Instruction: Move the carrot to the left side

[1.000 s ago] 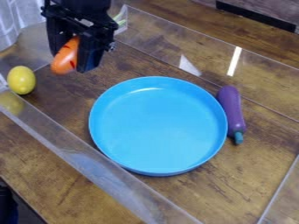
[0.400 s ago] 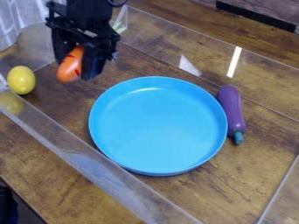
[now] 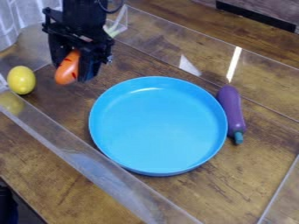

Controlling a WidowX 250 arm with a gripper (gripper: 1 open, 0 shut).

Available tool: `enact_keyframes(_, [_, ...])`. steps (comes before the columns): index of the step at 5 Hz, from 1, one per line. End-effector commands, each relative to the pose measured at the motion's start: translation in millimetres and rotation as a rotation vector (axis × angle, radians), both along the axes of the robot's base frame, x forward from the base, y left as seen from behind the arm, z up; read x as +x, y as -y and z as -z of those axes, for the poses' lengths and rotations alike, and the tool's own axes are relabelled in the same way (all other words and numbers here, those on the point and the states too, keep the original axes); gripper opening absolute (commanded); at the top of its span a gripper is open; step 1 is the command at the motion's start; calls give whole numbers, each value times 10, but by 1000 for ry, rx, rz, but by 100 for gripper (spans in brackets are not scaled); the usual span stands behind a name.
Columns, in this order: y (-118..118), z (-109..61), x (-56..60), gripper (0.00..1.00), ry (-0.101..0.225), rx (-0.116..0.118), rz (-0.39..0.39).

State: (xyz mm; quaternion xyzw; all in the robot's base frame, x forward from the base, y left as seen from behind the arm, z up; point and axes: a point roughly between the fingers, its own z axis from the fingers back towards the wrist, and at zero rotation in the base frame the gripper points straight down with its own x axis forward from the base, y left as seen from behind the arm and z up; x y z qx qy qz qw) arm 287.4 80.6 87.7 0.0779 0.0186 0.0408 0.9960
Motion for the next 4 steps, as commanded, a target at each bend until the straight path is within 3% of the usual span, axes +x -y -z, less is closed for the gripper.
enact_keyframes(1, [-118,-62,63,0,51,9,-21])
enact_keyframes(4, [-198,-3,208,0,83,-5,-29])
